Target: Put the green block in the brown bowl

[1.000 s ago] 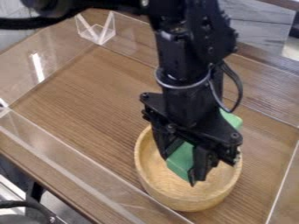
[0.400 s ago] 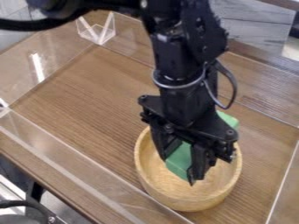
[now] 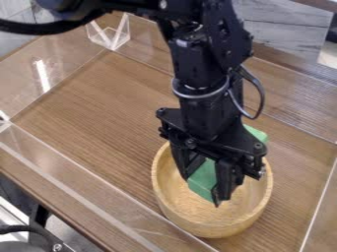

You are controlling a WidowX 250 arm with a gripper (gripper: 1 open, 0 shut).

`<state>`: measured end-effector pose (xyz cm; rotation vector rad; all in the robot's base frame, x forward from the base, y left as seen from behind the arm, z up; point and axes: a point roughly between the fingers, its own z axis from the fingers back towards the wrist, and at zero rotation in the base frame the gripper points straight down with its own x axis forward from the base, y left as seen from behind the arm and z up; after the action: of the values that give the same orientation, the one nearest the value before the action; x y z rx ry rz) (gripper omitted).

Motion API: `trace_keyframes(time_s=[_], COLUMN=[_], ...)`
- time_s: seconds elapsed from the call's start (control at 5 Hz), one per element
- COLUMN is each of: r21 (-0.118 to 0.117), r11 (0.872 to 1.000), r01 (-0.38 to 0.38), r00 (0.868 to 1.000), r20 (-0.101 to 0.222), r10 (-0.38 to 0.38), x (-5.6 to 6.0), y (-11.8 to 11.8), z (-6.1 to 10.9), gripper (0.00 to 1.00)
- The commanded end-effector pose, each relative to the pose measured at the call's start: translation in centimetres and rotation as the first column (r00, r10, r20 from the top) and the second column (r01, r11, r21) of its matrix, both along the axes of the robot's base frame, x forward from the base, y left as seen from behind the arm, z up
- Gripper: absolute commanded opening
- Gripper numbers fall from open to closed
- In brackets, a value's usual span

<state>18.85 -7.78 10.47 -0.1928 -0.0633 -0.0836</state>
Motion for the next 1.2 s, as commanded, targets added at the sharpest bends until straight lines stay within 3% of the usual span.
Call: trace_keyframes(time_s=[0.0,1.0], r21=[-0.019,-0.055], r11=[1.000,0.998], r01=[-0.012,-0.034], r00=[1.000,0.999], r20=[0.028,0.001], r10=[0.013,0.034], x=[0.8,1.5], y=[0.0,0.3], z=[0.6,-0.6], gripper=[0.00,0.00])
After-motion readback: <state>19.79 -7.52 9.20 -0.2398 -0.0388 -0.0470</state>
